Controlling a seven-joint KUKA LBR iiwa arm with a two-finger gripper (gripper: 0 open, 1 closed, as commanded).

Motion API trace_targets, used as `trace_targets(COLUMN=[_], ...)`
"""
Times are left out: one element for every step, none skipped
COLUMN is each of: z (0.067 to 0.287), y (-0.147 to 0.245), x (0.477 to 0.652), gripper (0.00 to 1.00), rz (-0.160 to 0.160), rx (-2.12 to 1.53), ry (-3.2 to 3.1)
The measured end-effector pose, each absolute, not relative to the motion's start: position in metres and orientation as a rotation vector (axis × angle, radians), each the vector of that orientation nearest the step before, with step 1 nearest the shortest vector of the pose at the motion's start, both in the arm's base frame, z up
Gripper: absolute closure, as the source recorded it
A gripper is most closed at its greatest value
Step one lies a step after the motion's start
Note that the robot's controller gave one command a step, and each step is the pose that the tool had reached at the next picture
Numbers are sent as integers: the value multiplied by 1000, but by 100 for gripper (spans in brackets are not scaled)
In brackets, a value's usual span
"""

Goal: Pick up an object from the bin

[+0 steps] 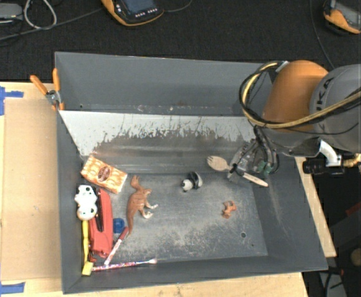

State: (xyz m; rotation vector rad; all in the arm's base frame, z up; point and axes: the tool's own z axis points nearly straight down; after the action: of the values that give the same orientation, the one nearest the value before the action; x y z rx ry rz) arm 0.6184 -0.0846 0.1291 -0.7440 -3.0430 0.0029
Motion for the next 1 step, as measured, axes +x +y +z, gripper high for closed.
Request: trace_targets(z=[156], y=[-85], x=[619], gripper=[100], rz=[1], rx=[-745], ry=[-3046])
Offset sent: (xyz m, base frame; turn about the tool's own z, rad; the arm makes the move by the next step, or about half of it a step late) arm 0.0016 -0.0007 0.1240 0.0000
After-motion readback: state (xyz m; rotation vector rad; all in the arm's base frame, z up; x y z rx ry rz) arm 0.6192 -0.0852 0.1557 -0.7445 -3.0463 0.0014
